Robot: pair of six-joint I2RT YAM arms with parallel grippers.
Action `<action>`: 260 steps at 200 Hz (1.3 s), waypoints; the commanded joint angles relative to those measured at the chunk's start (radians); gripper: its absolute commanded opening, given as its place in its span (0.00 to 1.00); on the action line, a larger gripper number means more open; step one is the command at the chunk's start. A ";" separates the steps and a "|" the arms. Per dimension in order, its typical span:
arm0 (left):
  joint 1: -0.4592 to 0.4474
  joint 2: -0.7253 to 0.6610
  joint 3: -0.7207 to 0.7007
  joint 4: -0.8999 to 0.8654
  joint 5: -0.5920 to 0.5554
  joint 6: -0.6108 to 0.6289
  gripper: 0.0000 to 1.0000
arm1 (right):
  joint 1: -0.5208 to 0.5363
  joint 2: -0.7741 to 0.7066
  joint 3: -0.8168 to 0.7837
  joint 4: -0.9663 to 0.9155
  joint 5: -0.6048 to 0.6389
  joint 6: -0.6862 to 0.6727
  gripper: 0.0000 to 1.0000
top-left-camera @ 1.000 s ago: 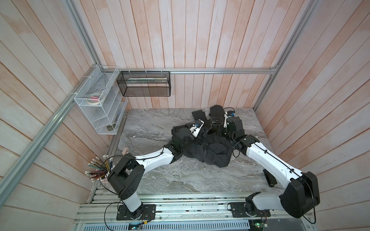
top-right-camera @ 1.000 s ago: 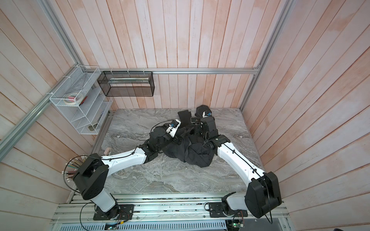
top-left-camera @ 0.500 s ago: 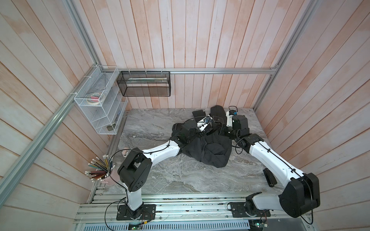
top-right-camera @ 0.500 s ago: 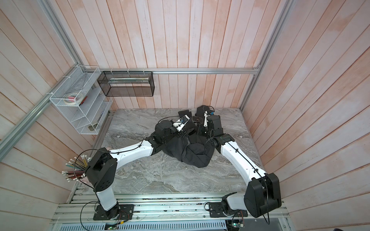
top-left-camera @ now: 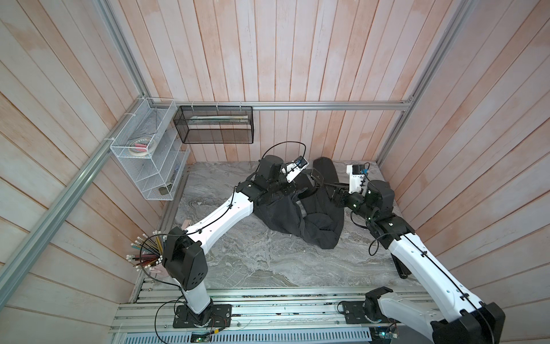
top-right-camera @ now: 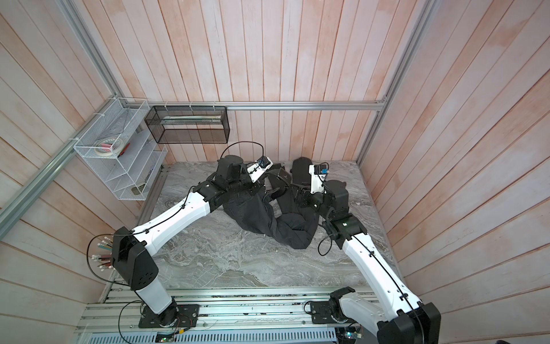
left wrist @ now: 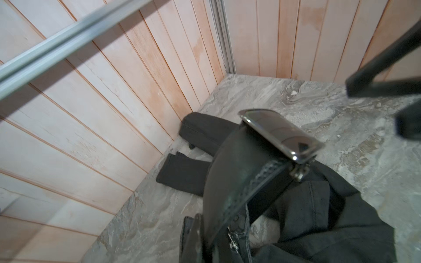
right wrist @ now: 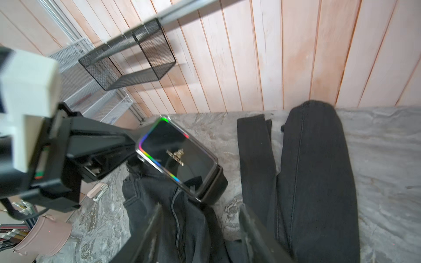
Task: Remove the belt from the trousers
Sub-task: Adjust the trousers at the center of the board, then remove the belt from the trousers.
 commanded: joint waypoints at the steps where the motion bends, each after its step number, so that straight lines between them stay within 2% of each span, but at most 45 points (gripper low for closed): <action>1: -0.030 0.006 0.066 -0.167 -0.080 -0.057 0.00 | 0.053 -0.033 -0.027 0.020 0.132 -0.079 0.57; 26: -0.049 0.068 0.176 -0.314 -0.136 -0.125 0.00 | 0.139 -0.019 -0.006 0.018 0.282 -0.130 0.57; 61: -0.061 0.052 0.198 -0.337 -0.117 -0.168 0.00 | 0.145 0.075 0.063 0.017 0.247 -0.155 0.61; 81: -0.060 0.048 0.219 -0.367 -0.093 -0.184 0.00 | 0.158 0.104 0.070 0.046 0.226 -0.226 0.61; 122: -0.061 0.035 0.227 -0.388 -0.069 -0.197 0.00 | 0.213 0.136 0.068 0.081 0.259 -0.390 0.62; 154: -0.058 0.032 0.233 -0.390 -0.051 -0.192 0.00 | 0.256 0.164 0.052 0.110 0.333 -0.464 0.63; 181: -0.049 0.024 0.241 -0.388 -0.029 -0.195 0.00 | 0.279 0.191 0.050 0.132 0.414 -0.506 0.57; 228: -0.027 -0.002 0.231 -0.369 0.021 -0.204 0.00 | 0.279 0.241 0.049 0.151 0.481 -0.537 0.62; 244: -0.016 -0.025 0.206 -0.340 0.045 -0.211 0.00 | 0.281 0.248 0.038 0.179 0.520 -0.542 0.56; 260: -0.005 -0.061 0.161 -0.277 0.083 -0.220 0.00 | 0.281 0.245 0.028 0.221 0.555 -0.549 0.45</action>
